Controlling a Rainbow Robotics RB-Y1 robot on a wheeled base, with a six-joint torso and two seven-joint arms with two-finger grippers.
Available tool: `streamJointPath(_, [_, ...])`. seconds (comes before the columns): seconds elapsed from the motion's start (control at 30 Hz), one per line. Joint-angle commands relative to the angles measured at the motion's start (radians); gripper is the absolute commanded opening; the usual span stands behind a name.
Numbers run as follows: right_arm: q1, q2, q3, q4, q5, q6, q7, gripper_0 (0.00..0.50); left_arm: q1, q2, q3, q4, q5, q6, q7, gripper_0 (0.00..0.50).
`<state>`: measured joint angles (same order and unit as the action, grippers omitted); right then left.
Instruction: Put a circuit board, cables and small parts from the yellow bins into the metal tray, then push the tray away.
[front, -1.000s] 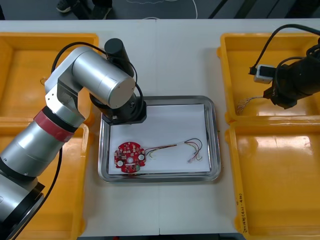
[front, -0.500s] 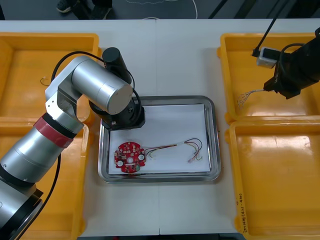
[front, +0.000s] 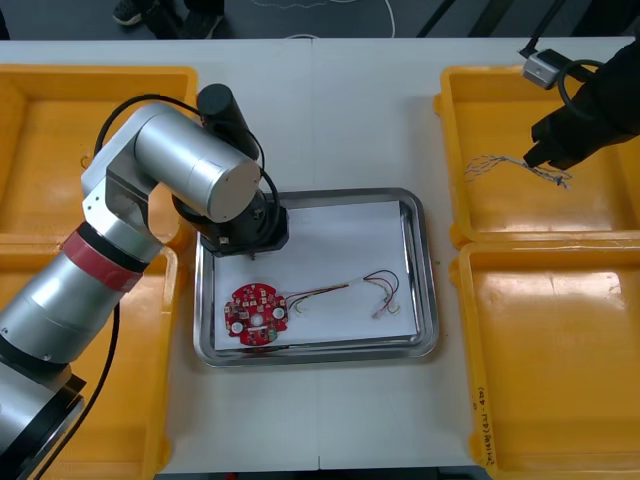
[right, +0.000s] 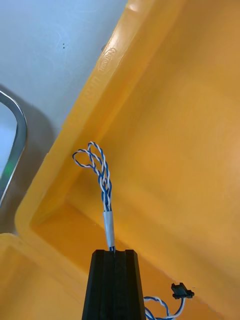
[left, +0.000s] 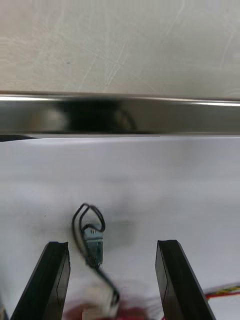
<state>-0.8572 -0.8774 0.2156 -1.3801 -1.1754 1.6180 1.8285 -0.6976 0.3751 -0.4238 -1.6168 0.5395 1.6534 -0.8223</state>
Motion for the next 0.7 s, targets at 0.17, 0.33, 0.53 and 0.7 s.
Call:
streamJointPath(0.17, [-0.059, -0.049, -0.03, -0.082, 0.005, 0.043, -0.351, 0.0, 0.007, 0.022, 0.131, -0.202, 0.01, 0.141, -0.067, 0.5])
streamJointPath(0.33, [-0.059, -0.046, -0.031, -0.106, 0.005, 0.048, -0.534, 0.0, 0.006, 0.022, 0.211, -0.314, 0.01, 0.218, -0.058, 0.5])
streamJointPath(0.53, [-0.059, -0.029, -0.03, -0.128, 0.014, 0.049, -0.721, 0.0, 0.006, 0.028, 0.339, -0.397, 0.01, 0.266, -0.055, 0.5])
streamJointPath(0.7, [-0.059, -0.009, -0.03, -0.151, 0.026, 0.076, -0.865, 0.0, 0.004, 0.048, 0.442, -0.4, -0.004, 0.266, -0.05, 0.5])
